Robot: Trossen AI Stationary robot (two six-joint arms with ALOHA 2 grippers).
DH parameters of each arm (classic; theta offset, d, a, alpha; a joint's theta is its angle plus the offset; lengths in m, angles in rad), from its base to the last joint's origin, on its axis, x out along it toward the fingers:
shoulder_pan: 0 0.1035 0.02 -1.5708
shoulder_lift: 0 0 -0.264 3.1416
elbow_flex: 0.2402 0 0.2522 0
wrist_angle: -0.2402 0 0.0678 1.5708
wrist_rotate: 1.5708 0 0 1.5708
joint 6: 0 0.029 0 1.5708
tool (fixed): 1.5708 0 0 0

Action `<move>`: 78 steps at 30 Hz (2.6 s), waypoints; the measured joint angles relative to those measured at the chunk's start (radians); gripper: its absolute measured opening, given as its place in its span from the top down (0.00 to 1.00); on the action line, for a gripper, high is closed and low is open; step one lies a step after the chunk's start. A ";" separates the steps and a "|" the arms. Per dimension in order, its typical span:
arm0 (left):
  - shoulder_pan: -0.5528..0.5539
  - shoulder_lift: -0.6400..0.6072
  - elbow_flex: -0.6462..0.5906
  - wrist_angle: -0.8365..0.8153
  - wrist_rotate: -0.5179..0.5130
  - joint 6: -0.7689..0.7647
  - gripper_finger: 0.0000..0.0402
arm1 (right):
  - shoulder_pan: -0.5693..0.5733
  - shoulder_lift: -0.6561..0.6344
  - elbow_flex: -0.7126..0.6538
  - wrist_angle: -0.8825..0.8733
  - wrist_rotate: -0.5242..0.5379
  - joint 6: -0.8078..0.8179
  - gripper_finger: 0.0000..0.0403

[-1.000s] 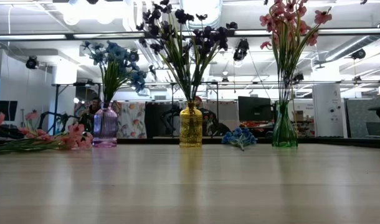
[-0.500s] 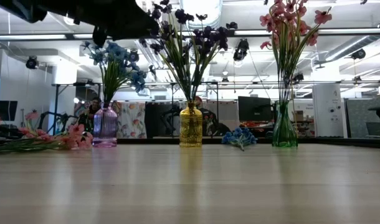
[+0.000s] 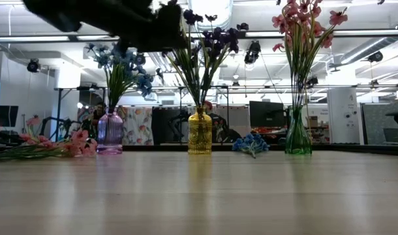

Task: Sort flowers into vase by color
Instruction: Put the violet flowers into the yellow vase

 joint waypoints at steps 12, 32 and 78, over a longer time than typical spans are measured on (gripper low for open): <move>0.078 0.112 0.118 0.007 -0.105 -0.012 0.41 | 0.000 0.000 -0.003 -0.001 0.000 0.000 0.39; 0.162 0.100 0.103 0.033 -0.023 -0.024 0.46 | 0.000 0.000 -0.004 0.003 0.003 -0.014 0.39; 0.193 0.101 0.115 0.005 0.018 -0.038 0.81 | 0.000 0.000 -0.005 0.003 0.028 -0.014 0.39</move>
